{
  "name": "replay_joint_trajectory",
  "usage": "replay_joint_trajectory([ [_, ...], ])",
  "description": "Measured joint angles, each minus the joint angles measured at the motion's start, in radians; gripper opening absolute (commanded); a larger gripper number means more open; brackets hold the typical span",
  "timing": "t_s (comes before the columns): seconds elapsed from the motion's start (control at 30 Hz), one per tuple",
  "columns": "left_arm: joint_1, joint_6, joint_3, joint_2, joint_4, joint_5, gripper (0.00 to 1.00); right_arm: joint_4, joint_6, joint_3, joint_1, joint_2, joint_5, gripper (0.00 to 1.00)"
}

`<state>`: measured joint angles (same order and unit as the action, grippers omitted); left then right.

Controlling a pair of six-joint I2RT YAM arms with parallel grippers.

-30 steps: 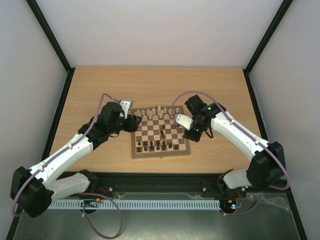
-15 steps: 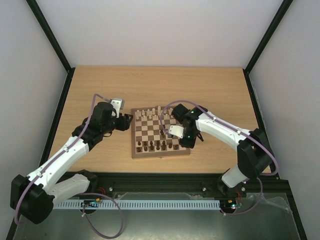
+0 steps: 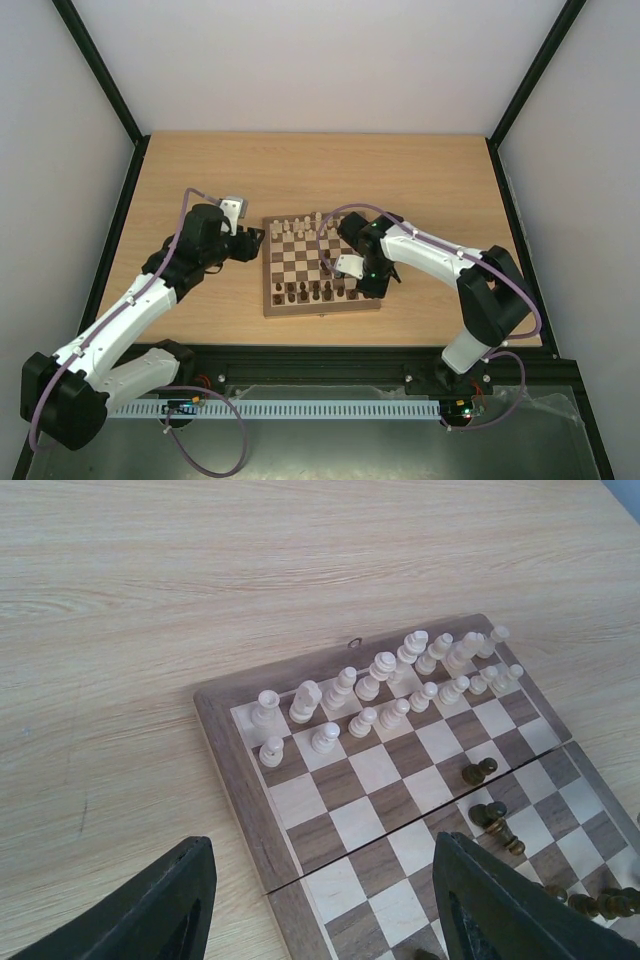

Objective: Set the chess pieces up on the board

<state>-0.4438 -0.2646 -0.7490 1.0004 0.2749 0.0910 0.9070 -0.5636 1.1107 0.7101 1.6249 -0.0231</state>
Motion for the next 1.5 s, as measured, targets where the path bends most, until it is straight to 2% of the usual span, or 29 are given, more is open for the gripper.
replay_joint_trajectory([
  [0.3, 0.002, 0.004, 0.005, 0.000, 0.000, 0.011, 0.63, -0.017, 0.010, 0.005, 0.002, 0.020, -0.006, 0.10],
  [0.5, 0.002, 0.004, 0.010, 0.000, 0.000, 0.014, 0.63, -0.025, 0.024, 0.008, 0.003, 0.029, -0.009, 0.21],
  [0.77, 0.002, 0.007, 0.011, 0.000, 0.000, 0.019, 0.63, -0.038, 0.035, 0.015, 0.003, 0.032, -0.001, 0.26],
  [0.97, 0.002, 0.007, 0.011, 0.000, 0.000, 0.023, 0.63, -0.038, 0.045, 0.023, 0.003, 0.030, 0.016, 0.36],
  [1.07, 0.003, 0.008, 0.011, 0.002, 0.000, 0.031, 0.63, -0.038, 0.052, 0.023, 0.002, 0.004, 0.028, 0.39],
  [1.23, 0.002, 0.012, 0.012, 0.026, -0.011, 0.103, 0.56, -0.044, 0.073, 0.026, -0.055, -0.108, 0.103, 0.39],
  [1.4, -0.090, 0.005, 0.010, 0.084, -0.021, 0.143, 0.56, -0.129, 0.135, 0.025, -0.197, -0.198, 0.208, 0.36],
  [1.5, -0.168, -0.005, -0.002, 0.119, -0.007, 0.132, 0.57, -0.204, 0.174, 0.021, -0.212, -0.212, 0.235, 0.34],
])
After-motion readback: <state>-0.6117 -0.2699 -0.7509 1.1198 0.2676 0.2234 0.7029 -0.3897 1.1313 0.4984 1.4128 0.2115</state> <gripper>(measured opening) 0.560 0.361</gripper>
